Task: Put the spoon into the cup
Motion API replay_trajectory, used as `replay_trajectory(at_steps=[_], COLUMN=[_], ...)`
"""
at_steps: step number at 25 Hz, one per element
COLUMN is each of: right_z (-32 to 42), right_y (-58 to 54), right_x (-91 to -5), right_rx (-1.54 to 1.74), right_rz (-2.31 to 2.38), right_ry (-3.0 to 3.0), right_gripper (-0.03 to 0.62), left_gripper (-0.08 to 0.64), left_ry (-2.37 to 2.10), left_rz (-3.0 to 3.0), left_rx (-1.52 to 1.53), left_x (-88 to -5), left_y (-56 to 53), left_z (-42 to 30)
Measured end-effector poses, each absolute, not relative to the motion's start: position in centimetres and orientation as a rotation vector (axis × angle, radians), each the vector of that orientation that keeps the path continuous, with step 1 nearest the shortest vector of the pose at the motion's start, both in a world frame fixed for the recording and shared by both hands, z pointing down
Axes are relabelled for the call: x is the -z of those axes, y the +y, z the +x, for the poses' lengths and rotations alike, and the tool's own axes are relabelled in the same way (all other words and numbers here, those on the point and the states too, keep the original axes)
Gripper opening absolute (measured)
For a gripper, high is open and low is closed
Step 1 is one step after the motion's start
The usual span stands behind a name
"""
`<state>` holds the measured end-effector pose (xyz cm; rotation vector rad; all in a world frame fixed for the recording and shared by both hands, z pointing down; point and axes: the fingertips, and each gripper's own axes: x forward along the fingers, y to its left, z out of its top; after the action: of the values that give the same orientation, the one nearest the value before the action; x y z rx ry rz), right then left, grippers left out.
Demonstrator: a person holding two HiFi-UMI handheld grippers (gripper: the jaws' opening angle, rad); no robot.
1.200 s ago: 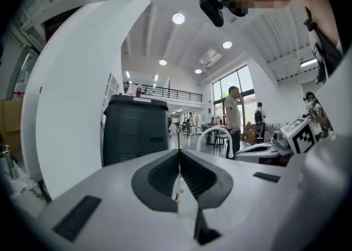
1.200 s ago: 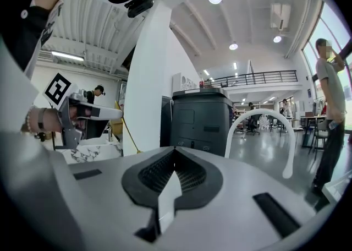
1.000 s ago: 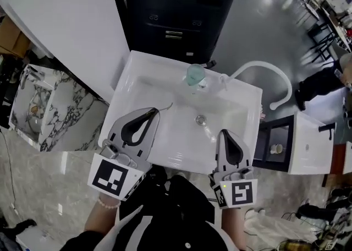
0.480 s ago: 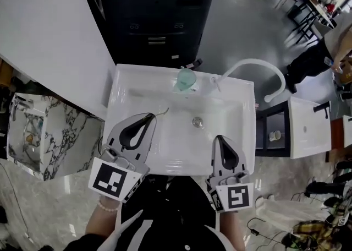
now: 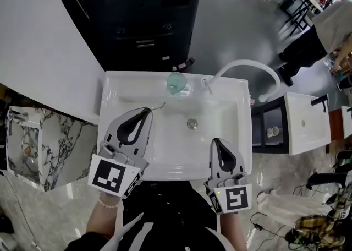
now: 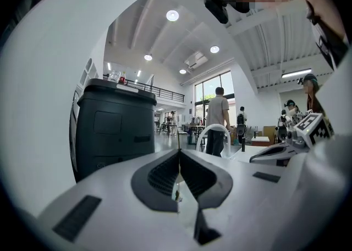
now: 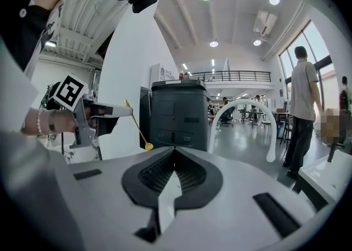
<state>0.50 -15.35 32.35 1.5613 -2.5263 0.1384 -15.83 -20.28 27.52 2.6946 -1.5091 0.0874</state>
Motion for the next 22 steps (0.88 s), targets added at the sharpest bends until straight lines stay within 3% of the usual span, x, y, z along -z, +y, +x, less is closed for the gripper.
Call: replay_trajectory(at_steps=[22], right_z=[5.0], right_y=[-18.6], right_x=[-35.2], right_rx=[-0.251], right_rz=[1.598], right_ry=[-2.434], right_gripper=[0.0], left_gripper=[0.006], left_ry=[-1.467], left_rz=[2.753], left_rx=[-0.243], left_x=[-32.4], left_y=[-29.8], left_z=[-11.1])
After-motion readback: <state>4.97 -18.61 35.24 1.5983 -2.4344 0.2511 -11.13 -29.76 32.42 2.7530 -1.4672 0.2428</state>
